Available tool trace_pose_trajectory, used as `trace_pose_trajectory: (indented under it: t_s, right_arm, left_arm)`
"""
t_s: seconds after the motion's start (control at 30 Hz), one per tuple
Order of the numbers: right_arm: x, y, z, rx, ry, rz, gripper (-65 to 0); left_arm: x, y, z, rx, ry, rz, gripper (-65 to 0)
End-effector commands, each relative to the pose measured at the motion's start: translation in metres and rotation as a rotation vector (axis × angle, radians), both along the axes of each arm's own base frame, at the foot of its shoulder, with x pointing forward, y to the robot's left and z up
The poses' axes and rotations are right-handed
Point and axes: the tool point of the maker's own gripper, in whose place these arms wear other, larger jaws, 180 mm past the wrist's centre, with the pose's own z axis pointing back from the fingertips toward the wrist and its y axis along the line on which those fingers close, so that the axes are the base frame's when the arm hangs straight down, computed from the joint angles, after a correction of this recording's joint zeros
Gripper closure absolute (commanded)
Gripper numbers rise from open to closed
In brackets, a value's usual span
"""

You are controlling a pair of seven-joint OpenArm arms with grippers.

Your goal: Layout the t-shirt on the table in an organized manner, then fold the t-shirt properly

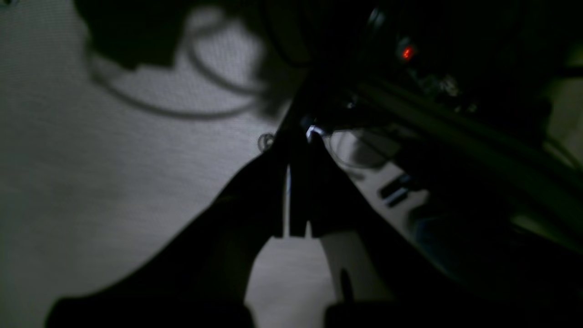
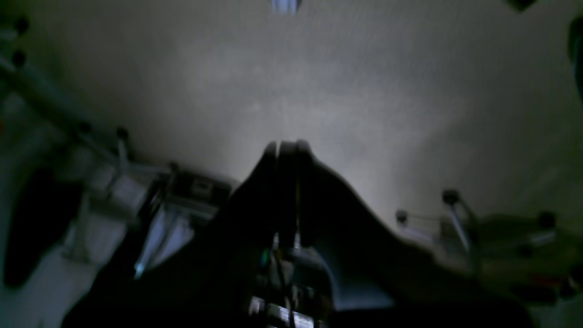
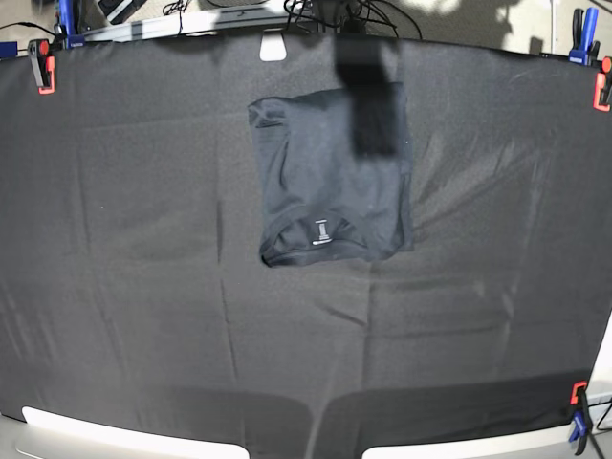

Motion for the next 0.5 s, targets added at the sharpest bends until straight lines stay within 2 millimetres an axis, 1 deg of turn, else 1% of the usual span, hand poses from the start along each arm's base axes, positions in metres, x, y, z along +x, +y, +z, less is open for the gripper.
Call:
trace_pose_trajectory:
  t_s: [0.0,0.07,0.13,0.23,0.37,0.47]
  right_arm:
    - [0.010,-0.001,-0.006,0.002,-0.026,-0.009,0.0]
    - [0.038,0.002,-0.018,0.003,-0.099,-0.047,0.0]
    - [0.068,0.005,-0.027,0.003,-0.168,-0.082,0.0]
    - [0.102,0.010,-0.033,0.003,-0.236,-0.106,0.0]
    - [0.133,0.015,-0.035,0.008,-0.318,-0.123,0.0]
    - [0.142,0.012,-0.036,0.004,-0.347,-0.129,0.0]
  left_arm:
    - [0.008,0.008,0.001,0.021,-0.026,-0.023,-0.1]
    - [0.024,0.003,-0.002,0.037,-0.068,-0.060,-5.7]
    - [0.039,-0.004,-0.005,0.048,-0.108,-0.081,-9.5]
    - [0.050,-0.024,-0.014,0.051,-0.112,-0.107,-10.0]
    - [0.056,-0.059,-0.026,0.044,-0.108,-0.110,-10.0]
    - [0.059,-0.083,-0.030,0.028,-0.116,-0.114,-10.0]
